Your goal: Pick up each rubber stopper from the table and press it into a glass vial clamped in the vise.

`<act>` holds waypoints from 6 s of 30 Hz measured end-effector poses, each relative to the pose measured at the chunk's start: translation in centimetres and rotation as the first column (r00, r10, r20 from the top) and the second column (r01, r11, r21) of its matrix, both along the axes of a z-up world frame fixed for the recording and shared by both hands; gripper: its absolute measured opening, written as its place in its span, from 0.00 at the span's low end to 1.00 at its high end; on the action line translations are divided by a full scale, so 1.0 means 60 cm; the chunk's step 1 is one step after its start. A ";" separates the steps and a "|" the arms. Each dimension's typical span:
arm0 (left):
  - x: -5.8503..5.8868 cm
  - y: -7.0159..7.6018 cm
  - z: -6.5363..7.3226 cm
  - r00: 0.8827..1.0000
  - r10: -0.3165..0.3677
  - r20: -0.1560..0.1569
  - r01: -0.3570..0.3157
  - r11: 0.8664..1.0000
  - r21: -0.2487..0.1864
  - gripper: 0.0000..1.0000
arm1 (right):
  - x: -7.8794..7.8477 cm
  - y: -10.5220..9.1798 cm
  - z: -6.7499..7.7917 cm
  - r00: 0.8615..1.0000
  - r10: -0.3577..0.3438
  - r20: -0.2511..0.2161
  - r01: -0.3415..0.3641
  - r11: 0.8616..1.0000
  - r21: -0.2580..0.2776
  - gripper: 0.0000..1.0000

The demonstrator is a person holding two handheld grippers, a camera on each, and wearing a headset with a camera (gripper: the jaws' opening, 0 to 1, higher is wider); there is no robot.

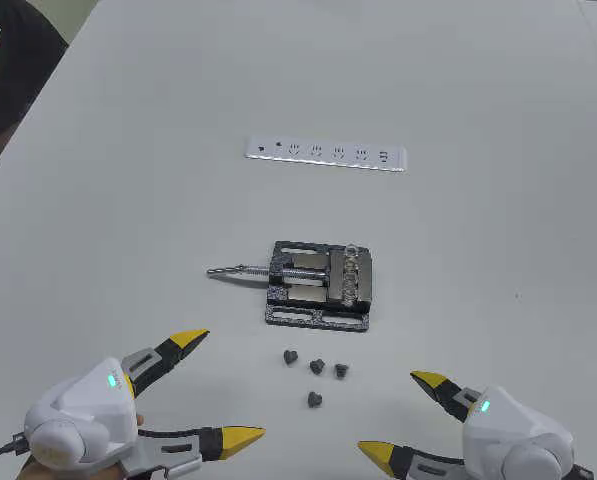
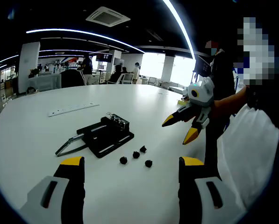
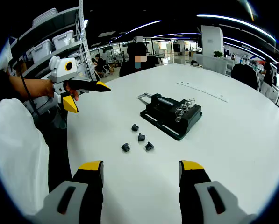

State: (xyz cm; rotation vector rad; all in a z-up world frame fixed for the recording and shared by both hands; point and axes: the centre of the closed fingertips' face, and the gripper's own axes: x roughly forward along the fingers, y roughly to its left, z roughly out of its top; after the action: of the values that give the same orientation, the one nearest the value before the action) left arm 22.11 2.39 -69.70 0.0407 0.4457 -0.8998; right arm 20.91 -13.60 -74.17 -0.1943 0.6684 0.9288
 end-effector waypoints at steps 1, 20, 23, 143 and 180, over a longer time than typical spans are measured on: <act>0.000 -0.001 0.001 1.000 0.001 -0.001 -0.001 1.000 0.000 0.82 | 0.001 0.000 0.000 1.000 0.000 0.001 0.000 1.000 0.000 0.67; 0.010 0.001 -0.007 1.000 -0.005 -0.005 0.005 1.000 -0.007 0.81 | 0.006 -0.004 -0.003 1.000 -0.002 -0.005 0.002 1.000 -0.005 0.67; 0.012 0.001 -0.009 1.000 -0.006 -0.005 0.006 1.000 -0.006 0.81 | 0.007 -0.005 -0.004 1.000 -0.002 -0.007 0.002 1.000 -0.007 0.67; 0.019 -0.007 -0.083 0.993 -0.084 -0.081 0.081 0.996 -0.043 0.77 | 0.091 0.078 -0.079 0.889 0.439 -0.130 -0.455 0.880 -0.138 0.12; 0.025 -0.027 -0.080 0.990 -0.106 -0.090 0.102 0.993 -0.054 0.76 | 0.091 0.074 -0.082 0.863 0.497 -0.087 -0.504 0.841 -0.196 0.01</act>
State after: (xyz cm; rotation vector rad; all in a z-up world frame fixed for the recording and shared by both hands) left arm 23.60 0.79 -74.52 -0.0232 0.5117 -1.0180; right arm 26.36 -9.17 -79.09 -0.5682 0.7647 1.3662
